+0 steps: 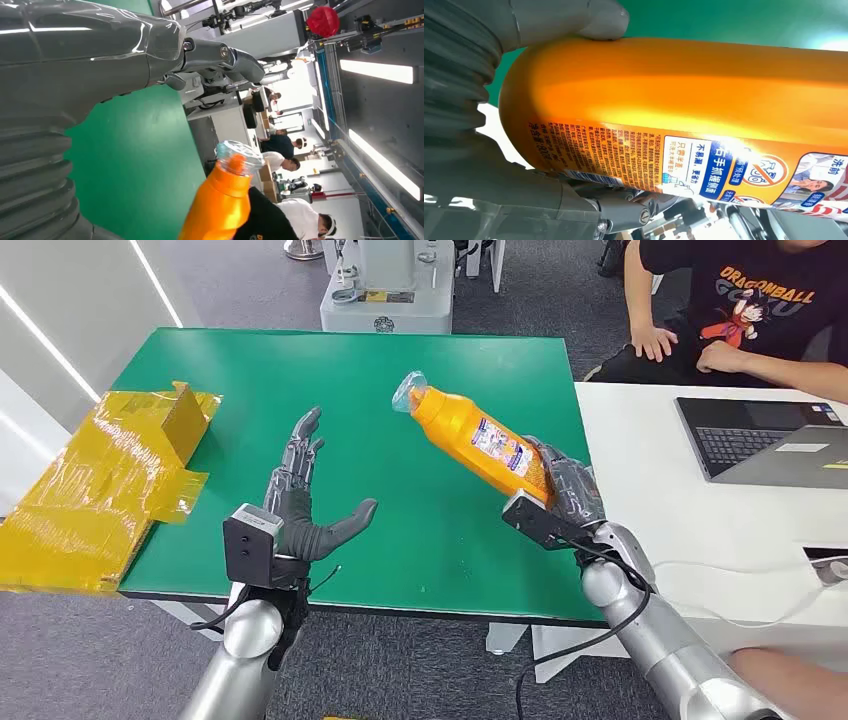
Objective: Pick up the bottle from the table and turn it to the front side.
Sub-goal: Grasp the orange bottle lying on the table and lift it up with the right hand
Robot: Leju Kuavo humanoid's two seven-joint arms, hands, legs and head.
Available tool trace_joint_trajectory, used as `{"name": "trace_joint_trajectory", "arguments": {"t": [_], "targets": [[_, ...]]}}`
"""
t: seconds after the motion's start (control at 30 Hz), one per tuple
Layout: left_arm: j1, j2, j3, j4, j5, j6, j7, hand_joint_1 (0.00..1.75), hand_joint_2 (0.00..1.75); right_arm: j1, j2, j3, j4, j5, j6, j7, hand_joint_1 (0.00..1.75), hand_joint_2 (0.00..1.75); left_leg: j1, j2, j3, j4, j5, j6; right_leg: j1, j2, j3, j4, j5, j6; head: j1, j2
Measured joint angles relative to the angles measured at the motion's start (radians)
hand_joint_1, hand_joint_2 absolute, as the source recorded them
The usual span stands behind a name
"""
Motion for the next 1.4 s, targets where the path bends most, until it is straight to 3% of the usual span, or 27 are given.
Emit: {"name": "trace_joint_trajectory", "arguments": {"t": [0.17,0.37,0.57,0.8,1.1,1.4], "targets": [[0.000,0.000,0.000,0.002,0.002,0.009,-0.004,0.00,1.75,0.035,0.012,-0.053,-0.082,-0.018,-0.007,-0.018,1.75,1.75,0.000,0.000,0.000,0.000,0.000,0.000,0.000,0.000,0.000,0.000,0.000,0.000,0.000,0.000],[0.011,0.000,0.000,0.002,0.003,0.034,-0.003,0.00,1.75,0.087,0.065,-0.114,-0.211,-0.129,-0.049,-0.068,1.75,1.75,0.000,0.000,0.000,-0.001,0.000,0.000,0.000,0.000,-0.001,0.000,0.000,0.000,0.000,0.000],[0.029,0.000,0.000,0.002,-0.017,0.028,0.005,0.00,1.75,0.195,0.136,-0.124,-0.355,-0.245,-0.110,-0.091,1.75,1.75,0.000,0.000,-0.001,-0.002,0.000,0.000,0.000,0.000,-0.002,0.000,-0.001,0.000,0.000,0.000],[0.036,-0.004,0.000,0.002,-0.030,0.017,0.011,0.00,1.75,0.282,0.163,-0.127,-0.462,-0.268,-0.118,-0.090,1.75,1.75,0.000,0.000,-0.001,-0.001,0.000,0.000,0.000,0.000,-0.002,0.000,-0.001,0.000,0.000,0.000],[0.018,-0.015,0.000,0.002,-0.054,-0.017,0.045,0.00,1.75,0.358,0.204,-0.147,-0.542,-0.286,-0.034,-0.064,1.75,1.75,0.000,0.000,-0.001,-0.001,0.000,0.000,0.000,0.000,-0.002,0.000,-0.001,0.000,0.000,0.000],[-0.012,-0.020,0.011,0.001,-0.099,-0.036,0.075,0.00,1.75,0.367,0.245,-0.179,-0.545,-0.272,0.069,-0.038,1.75,1.75,0.000,0.000,-0.001,-0.002,0.000,0.000,0.000,0.000,-0.002,0.000,-0.001,0.000,0.000,0.000]]}}
